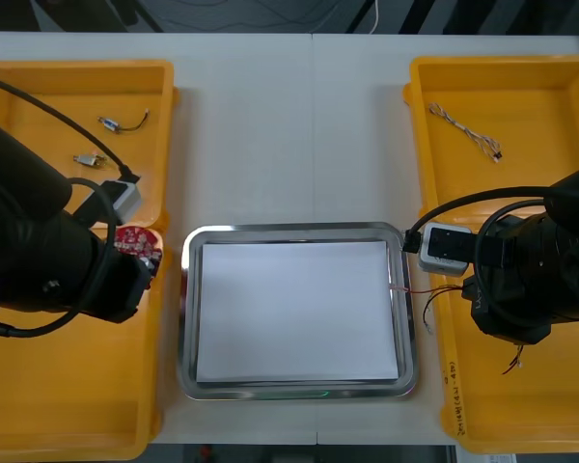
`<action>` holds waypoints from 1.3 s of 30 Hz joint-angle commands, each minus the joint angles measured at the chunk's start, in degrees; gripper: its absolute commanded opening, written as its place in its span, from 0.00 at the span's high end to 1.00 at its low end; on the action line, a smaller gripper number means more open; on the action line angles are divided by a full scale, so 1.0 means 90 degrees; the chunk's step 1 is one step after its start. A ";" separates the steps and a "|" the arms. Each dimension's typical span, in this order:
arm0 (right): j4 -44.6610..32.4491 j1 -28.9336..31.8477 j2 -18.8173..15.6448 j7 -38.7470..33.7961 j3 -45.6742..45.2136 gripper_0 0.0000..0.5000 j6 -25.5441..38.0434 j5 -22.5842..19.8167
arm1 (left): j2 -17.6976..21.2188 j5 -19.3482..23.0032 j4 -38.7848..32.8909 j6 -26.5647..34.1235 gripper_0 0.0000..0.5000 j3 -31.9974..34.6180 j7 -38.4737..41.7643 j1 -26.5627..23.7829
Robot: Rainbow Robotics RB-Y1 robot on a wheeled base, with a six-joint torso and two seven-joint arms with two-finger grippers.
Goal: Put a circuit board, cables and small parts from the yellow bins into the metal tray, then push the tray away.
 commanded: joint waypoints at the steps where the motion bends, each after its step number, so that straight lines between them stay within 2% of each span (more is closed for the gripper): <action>1: -0.0037 -0.0178 -0.0204 -0.0268 0.0050 1.00 0.0023 -0.0052 | 0.0184 0.0076 0.0122 0.0015 1.00 -0.0636 -0.0209 -0.0697; 9: -0.0037 -0.0178 -0.0204 -0.0268 0.0050 1.00 0.0033 -0.0071 | -0.0246 -0.0207 0.0630 -0.0082 1.00 -0.1564 0.0074 -0.1449; 16: -0.0037 -0.0178 -0.0204 -0.0268 0.0050 1.00 0.0033 -0.0071 | -0.0509 -0.0656 0.0796 -0.0541 1.00 -0.2394 0.0943 -0.1830; 21: -0.0037 -0.0178 -0.0204 -0.0268 0.0050 1.00 0.0033 -0.0081 | -0.0666 -0.0978 0.0845 -0.0873 1.00 -0.2882 0.1305 -0.1908; 25: -0.0028 -0.0178 -0.0204 -0.0268 0.0050 1.00 0.0023 -0.0091 | -0.0666 -0.1369 0.0845 -0.1420 1.00 -0.3478 0.2047 -0.1976; 33: -0.0037 -0.0178 -0.0204 -0.0268 0.0050 1.00 -0.0016 -0.0110 | -0.0627 -0.1916 0.0845 -0.1772 1.00 -0.4357 0.2496 -0.2025; 35: -0.0037 -0.0178 -0.0204 -0.0268 0.0050 1.00 -0.0016 -0.0130 | -0.0607 -0.2082 0.0845 -0.1948 1.00 -0.4601 0.2965 -0.2025; 39: -0.0037 -0.0178 -0.0204 -0.0268 0.0050 1.00 -0.0026 -0.0130 | -0.0607 -0.2443 0.0845 -0.2084 1.00 -0.4972 0.3238 -0.2035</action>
